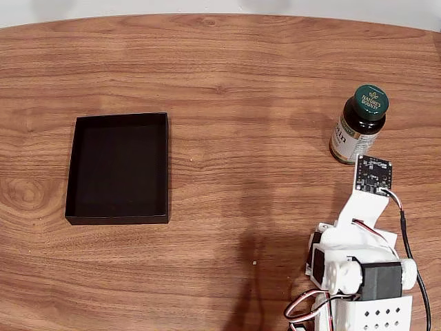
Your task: Pick up the pill bottle and place it in the black box.
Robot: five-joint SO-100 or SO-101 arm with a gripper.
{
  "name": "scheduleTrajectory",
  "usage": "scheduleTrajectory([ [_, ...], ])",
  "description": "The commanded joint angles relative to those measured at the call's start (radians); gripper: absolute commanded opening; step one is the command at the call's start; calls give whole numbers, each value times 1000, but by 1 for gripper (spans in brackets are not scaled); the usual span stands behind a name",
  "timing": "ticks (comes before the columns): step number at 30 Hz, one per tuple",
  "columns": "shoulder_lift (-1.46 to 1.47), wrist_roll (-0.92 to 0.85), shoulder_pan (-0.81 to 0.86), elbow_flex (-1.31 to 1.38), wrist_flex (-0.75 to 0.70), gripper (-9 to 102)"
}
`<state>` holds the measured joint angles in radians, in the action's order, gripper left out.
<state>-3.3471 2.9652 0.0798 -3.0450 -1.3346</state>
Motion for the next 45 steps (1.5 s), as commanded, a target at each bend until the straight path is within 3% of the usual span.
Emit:
scheduleTrajectory([
  [1, 9, -8, -9, 15, -169, 3],
  [13, 11, 230, 20, 18, -94, 5],
  [17, 11, 256, 81, 17, 5, 5],
  [22, 49, 229, 118, 17, 207, 6],
  [32, 339, 261, 181, 17, 719, 25],
  [45, 729, 190, 245, 28, 1350, 38],
])
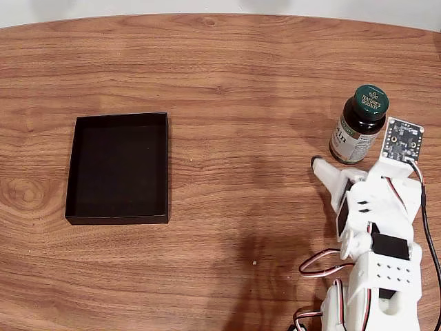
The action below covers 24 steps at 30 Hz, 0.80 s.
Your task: Pick up the pill bottle and place it in the black box.
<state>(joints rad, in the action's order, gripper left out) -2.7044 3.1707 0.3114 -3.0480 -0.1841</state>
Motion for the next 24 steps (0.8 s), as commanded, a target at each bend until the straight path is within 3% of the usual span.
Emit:
scheduleTrajectory([
  [1, 112, -18, 15, 31, 241, 38],
  [7, 327, -18, 23, 46, 491, 41],
  [17, 568, -5, 48, 169, 607, 43],
  [24, 744, 9, 41, 230, 776, 43],
])
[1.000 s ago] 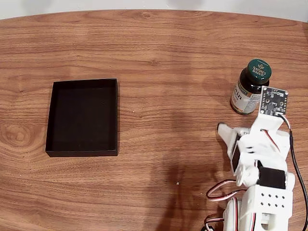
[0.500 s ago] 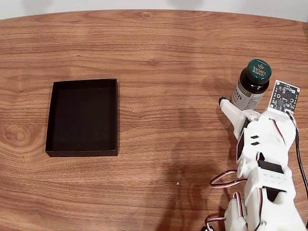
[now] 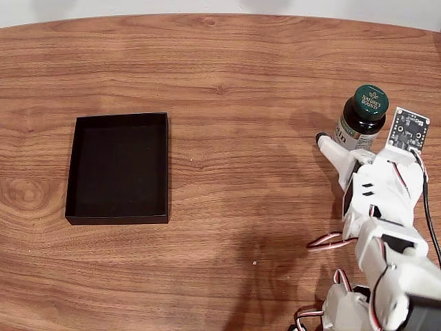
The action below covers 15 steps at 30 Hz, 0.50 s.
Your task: Pick up the pill bottle and place it in the black box.
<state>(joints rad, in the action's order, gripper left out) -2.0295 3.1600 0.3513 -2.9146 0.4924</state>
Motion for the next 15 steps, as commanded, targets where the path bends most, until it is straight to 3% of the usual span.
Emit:
scheduleTrajectory([
  [1, 103, 20, 3, 114, 123, 43],
  [9, 321, 20, -25, 221, 302, 42],
  [15, 419, 23, -43, 291, 348, 41],
])
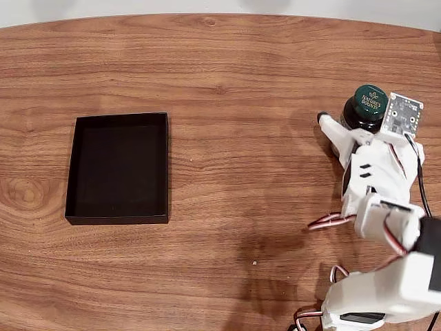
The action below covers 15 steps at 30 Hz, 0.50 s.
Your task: Pick up the pill bottle and place it in the black box.
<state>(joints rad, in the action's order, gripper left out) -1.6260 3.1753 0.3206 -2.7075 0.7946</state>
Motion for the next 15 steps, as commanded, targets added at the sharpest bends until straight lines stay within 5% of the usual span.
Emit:
scheduleTrajectory([
  [1, 25, 6, -17, 94, 48, 41],
  [15, 120, -37, -52, 124, 124, 35],
])
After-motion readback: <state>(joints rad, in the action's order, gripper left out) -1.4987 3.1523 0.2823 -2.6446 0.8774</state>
